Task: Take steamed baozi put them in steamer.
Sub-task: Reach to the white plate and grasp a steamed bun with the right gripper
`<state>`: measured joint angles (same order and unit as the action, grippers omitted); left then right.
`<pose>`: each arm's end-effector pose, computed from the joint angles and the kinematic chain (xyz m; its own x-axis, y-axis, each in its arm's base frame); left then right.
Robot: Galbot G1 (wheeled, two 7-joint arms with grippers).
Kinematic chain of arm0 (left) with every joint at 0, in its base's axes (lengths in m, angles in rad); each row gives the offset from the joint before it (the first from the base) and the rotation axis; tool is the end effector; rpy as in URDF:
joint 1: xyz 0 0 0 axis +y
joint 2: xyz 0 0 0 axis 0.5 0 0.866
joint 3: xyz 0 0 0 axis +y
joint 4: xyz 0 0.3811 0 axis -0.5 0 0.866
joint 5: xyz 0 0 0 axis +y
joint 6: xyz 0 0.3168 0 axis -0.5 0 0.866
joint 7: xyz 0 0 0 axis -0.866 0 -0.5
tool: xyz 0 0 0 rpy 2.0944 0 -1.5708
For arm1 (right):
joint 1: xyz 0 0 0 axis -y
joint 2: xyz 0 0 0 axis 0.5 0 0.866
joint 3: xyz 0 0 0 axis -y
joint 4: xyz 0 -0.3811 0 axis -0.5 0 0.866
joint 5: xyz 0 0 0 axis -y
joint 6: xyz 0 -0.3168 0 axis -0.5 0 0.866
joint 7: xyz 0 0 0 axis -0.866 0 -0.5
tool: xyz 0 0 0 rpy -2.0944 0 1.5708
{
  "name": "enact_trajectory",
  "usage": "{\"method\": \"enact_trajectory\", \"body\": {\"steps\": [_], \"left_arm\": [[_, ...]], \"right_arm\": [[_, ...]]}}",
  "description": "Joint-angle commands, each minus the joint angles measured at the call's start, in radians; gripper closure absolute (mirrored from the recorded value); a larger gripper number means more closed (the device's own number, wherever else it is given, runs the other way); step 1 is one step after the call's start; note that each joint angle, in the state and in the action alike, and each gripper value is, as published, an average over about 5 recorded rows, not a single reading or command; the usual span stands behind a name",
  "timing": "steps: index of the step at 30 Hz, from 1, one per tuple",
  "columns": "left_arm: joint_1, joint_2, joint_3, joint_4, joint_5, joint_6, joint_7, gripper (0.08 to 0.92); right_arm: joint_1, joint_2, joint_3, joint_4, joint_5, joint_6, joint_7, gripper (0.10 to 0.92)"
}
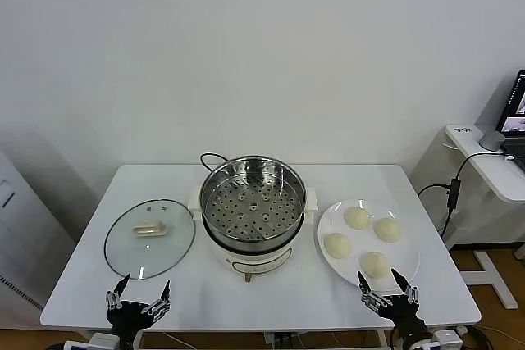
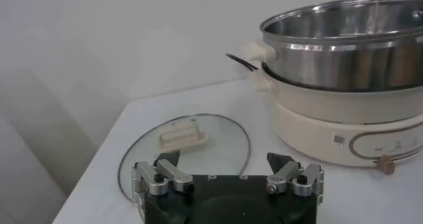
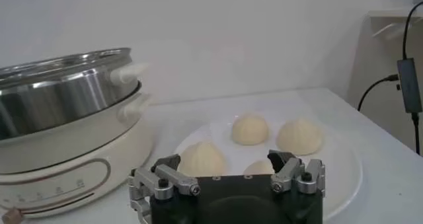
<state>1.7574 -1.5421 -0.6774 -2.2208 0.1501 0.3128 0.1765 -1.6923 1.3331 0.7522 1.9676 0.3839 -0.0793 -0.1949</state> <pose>0.0663 0.0441 -0.3052 -0.9221 -0.0088 0.3868 0.0760 0.9761 0.2035 0.0856 -0.1253 -0.3595 -0.9609 -0.0880 0.2625 -0.0627 0.9927 0.1034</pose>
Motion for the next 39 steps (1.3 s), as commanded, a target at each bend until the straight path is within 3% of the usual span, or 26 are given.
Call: {"method": "enact_trajectory", "body": {"steps": [1,16,21,31,39], "left_arm": [[0.000,0.000,0.000,0.002,0.001,0.001,0.000,0.177],[-0.004,0.001,0.001,0.008,0.004,0.001,-0.003,0.177],[-0.006,-0.002,0.000,0.009,0.018,-0.003,-0.011,0.177],[-0.012,-0.017,-0.005,-0.006,0.032,-0.010,-0.019,0.177],[-0.012,-0.025,-0.028,-0.013,0.029,-0.014,-0.023,0.177]], "right_arm": [[-0.001,0.001,-0.003,-0.002,-0.001,0.002,0.000,0.203],[0.042,-0.010,0.040,0.011,0.009,-0.052,0.009,0.203],[0.171,-0.133,0.114,0.009,-0.111,-0.169,-0.039,0.203],[0.568,-0.547,0.024,-0.130,-0.477,-0.263,-0.451,0.203],[1.002,-0.770,-0.344,-0.295,-0.735,-0.161,-0.875,0.203]]}}
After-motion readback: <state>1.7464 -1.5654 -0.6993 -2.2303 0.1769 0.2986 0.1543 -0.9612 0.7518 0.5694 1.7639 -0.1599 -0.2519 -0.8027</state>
